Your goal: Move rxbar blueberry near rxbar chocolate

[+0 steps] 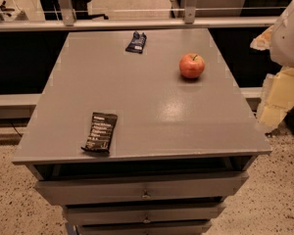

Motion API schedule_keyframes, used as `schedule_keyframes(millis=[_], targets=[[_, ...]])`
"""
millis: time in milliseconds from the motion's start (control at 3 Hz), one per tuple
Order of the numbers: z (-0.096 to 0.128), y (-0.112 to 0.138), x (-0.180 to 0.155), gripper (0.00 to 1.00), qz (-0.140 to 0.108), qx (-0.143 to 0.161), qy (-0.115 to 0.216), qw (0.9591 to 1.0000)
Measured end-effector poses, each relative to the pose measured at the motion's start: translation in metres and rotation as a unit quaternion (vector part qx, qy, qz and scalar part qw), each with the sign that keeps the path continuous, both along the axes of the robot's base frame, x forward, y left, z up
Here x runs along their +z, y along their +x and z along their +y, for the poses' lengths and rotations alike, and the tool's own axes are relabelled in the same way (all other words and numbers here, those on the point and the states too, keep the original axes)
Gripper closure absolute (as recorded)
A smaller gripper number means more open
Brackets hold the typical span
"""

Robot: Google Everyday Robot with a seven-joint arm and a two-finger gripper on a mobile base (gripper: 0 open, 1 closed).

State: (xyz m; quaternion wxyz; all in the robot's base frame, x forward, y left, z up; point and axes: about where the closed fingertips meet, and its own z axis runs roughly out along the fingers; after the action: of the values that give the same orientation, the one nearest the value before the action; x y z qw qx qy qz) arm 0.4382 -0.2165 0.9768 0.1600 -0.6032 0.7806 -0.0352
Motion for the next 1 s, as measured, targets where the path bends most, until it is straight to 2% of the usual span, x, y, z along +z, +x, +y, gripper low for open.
schedule_keyframes(millis=[333, 667, 1000], targets=[[0.000, 0.000, 0.000, 0.00, 0.000, 0.000, 0.000, 1.0000], [0.021, 0.025, -0.003, 0.00, -0.008, 0.012, 0.040, 0.9991], [0.055, 0.074, -0.005, 0.00, -0.020, 0.020, 0.097, 0.9949]])
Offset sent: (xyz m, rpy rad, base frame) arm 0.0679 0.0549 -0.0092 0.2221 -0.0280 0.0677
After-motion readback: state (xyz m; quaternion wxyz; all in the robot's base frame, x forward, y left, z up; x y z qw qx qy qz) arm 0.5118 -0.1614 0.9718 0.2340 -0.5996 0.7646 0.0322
